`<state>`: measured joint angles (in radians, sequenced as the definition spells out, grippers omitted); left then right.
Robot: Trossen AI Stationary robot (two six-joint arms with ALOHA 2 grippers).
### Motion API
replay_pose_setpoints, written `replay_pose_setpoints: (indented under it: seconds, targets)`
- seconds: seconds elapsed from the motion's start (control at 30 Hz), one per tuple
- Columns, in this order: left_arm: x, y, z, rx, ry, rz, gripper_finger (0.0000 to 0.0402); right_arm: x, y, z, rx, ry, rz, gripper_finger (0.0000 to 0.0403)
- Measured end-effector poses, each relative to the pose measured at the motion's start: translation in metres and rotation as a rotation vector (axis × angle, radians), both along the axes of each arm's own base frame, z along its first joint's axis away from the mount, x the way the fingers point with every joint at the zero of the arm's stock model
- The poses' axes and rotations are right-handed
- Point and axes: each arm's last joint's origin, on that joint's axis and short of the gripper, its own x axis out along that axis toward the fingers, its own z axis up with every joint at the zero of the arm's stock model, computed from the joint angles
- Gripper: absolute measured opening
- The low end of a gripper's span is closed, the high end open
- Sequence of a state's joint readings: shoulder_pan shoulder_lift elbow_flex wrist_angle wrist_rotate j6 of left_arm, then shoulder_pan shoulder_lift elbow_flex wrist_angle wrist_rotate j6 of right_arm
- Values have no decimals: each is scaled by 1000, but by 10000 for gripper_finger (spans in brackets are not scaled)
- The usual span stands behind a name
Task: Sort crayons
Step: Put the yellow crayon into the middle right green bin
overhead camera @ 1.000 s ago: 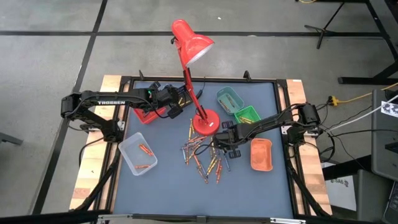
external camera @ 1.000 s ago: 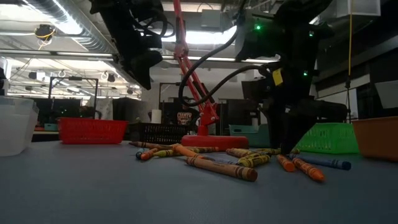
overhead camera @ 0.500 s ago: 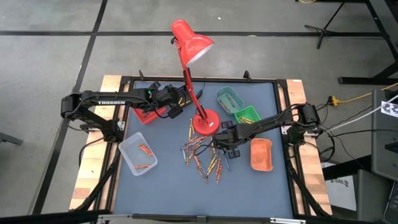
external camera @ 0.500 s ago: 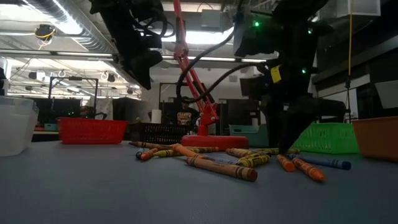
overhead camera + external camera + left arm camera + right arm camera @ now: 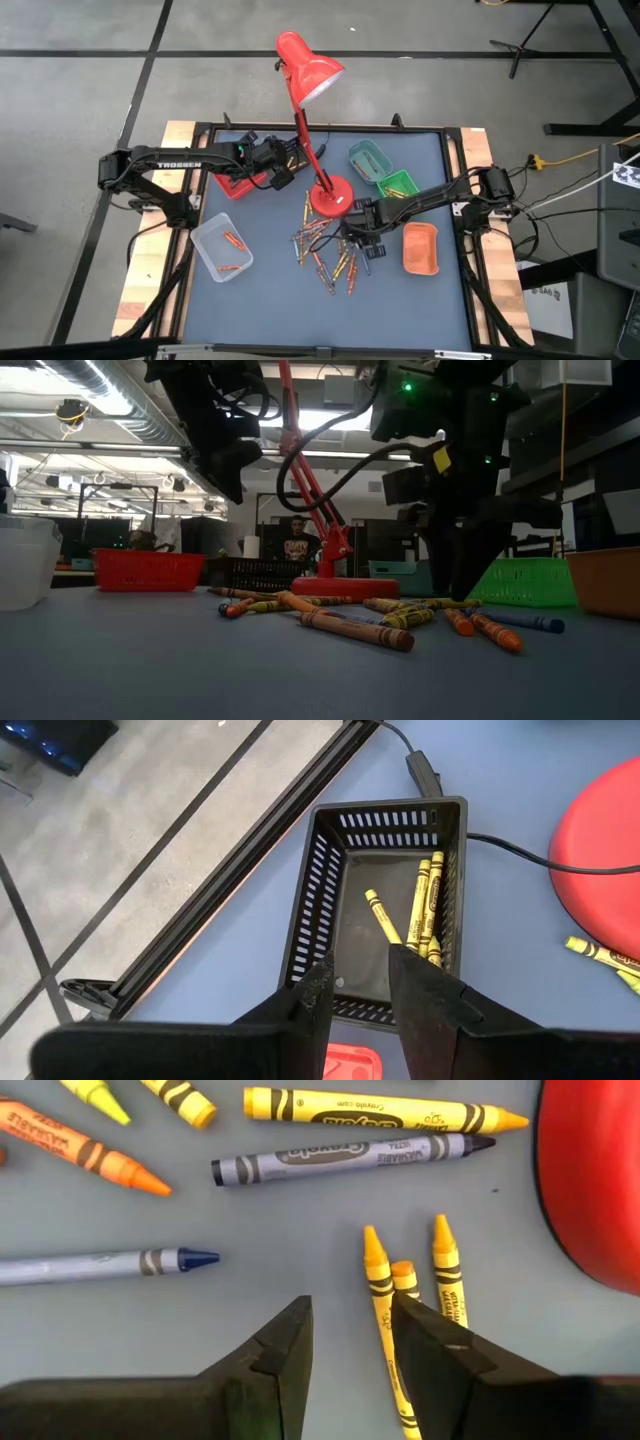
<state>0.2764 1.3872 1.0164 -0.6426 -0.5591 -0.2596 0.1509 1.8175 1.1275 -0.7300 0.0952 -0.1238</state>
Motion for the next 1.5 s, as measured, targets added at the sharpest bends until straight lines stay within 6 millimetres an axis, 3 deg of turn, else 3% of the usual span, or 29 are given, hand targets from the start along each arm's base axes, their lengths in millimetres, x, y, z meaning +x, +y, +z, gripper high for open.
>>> replay_pose_setpoints:
  seconds: [0.5, 1.03, 1.5]
  targets:
    - [0, 0, 0, 0, 0, 0, 82, -5, -2, -12, -50, -27, 8, 138]
    - [0, 0, 0, 0, 0, 0, 82, -6, -1, -12, 4, -14, 19, 135]
    - [0, 0, 0, 0, -1, 1, 82, -5, 0, -12, 33, -15, 26, 14]
